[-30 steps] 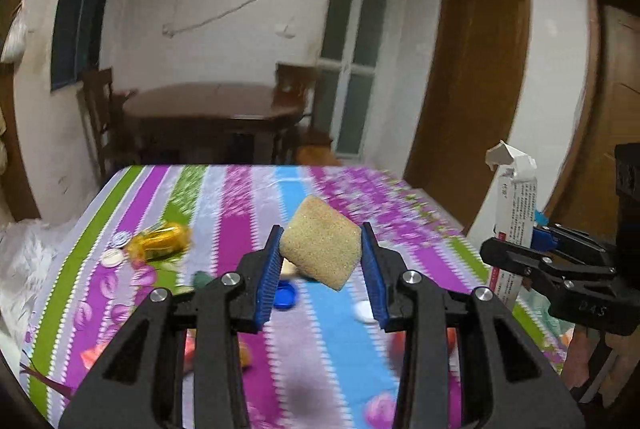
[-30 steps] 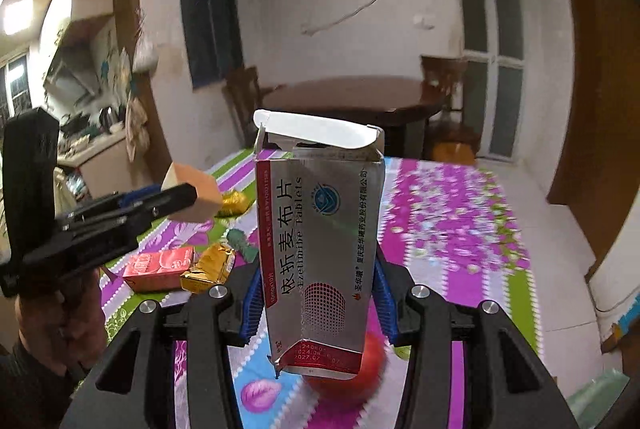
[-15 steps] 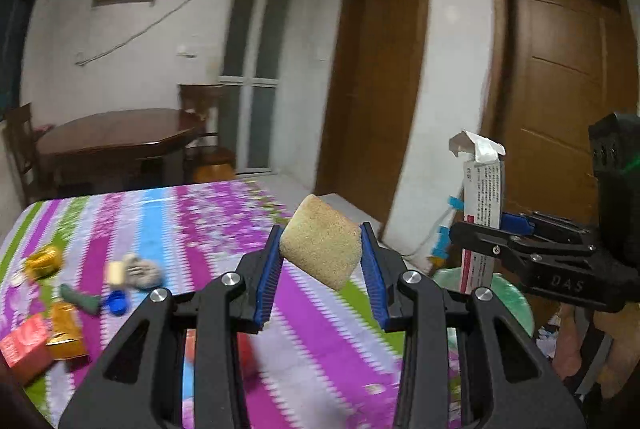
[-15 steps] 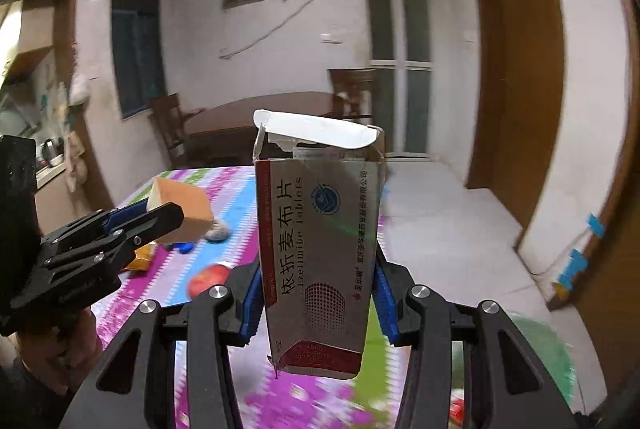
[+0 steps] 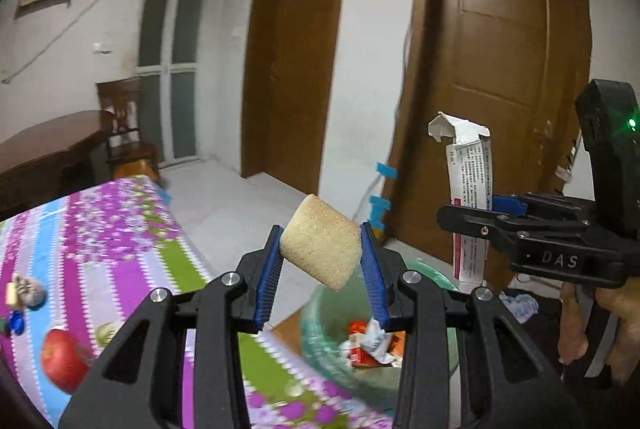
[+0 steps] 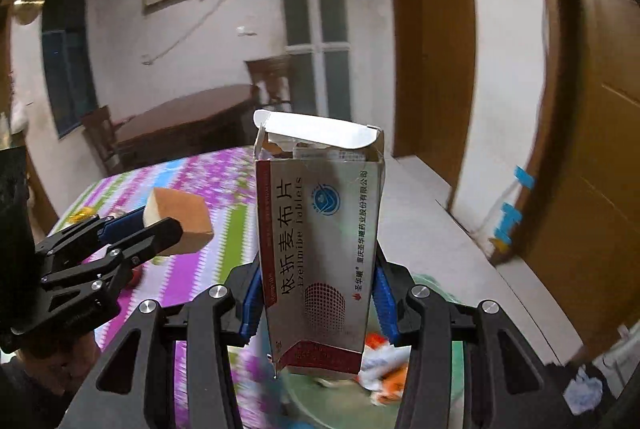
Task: Collect trash
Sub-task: 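Carry the medicine box and sponge to the green bin and open both tools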
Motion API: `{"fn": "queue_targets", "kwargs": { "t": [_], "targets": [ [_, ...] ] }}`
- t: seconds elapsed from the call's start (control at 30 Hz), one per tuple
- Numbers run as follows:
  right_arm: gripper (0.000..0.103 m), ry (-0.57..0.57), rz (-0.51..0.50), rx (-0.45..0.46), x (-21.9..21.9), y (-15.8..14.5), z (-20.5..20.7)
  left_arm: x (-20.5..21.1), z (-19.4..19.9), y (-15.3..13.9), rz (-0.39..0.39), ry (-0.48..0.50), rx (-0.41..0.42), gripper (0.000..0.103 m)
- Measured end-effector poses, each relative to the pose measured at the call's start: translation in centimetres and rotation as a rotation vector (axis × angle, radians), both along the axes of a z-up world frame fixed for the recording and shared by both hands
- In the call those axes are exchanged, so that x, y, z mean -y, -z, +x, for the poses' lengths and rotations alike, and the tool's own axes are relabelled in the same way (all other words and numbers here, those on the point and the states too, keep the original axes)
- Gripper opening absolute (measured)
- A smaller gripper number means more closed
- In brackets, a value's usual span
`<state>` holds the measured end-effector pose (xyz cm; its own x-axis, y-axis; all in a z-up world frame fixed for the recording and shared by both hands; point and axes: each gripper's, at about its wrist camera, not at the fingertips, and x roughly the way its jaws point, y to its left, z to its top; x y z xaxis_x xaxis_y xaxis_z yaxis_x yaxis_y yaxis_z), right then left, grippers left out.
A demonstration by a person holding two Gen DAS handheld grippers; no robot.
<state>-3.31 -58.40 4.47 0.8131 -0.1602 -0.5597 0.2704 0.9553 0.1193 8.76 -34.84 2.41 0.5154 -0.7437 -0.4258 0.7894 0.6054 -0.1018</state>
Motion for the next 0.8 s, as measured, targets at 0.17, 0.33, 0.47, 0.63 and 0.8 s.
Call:
{"fn": "queue_targets", "kwargs": {
  "t": [0.17,0.33,0.47,0.63,0.8],
  "targets": [
    [0.047,0.048,0.056,-0.093,5.5,3.9,-0.1,4.2,0.0,2.2,0.066,0.043,-0.030,0.036],
    [0.047,0.071,0.098,-0.176,9.1,7.5,0.2,7.2,0.2,4.7,0.130,0.048,-0.054,0.036],
    [0.047,0.085,0.122,-0.215,10.4,10.1,1.1,8.9,0.1,6.3,0.172,0.052,-0.077,0.036],
    [0.047,0.095,0.157,-0.256,10.1,12.9,2.1,10.1,0.4,8.3,0.210,0.060,-0.118,0.036],
    [0.048,0.095,0.177,-0.269,9.8,14.7,3.2,10.7,0.3,8.8,0.220,0.071,-0.131,0.036]
  ]
}}
